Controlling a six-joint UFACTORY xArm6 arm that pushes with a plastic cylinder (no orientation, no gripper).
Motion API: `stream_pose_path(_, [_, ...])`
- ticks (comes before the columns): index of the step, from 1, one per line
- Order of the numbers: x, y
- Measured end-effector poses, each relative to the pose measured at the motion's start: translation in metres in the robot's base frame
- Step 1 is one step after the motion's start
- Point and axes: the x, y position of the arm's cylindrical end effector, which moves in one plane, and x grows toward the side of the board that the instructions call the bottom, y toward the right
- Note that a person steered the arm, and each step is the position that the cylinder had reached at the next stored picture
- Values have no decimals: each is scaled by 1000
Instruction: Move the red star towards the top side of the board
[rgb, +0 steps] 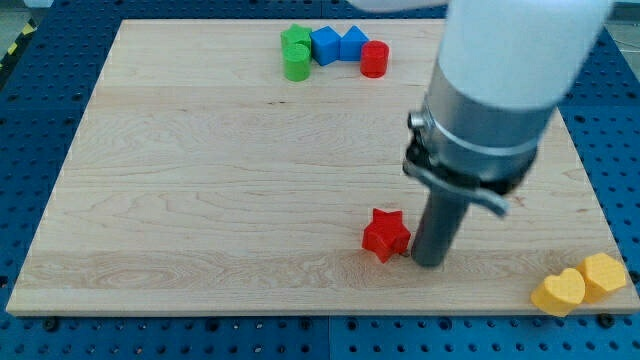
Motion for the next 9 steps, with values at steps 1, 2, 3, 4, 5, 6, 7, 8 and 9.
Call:
stream_pose_path(1, [21, -22])
stream_pose_path(2, [-5, -69])
stream_pose_path(3, [-82, -76])
stream_pose_path(4, [-116, -76])
stream_pose_path(5, [-76, -76])
stream_pose_path(6, [-39, -70])
stream_pose_path(7, [-30, -35])
stream_pose_path(8, [-70, -24])
stream_pose_path(9, [-115, -24])
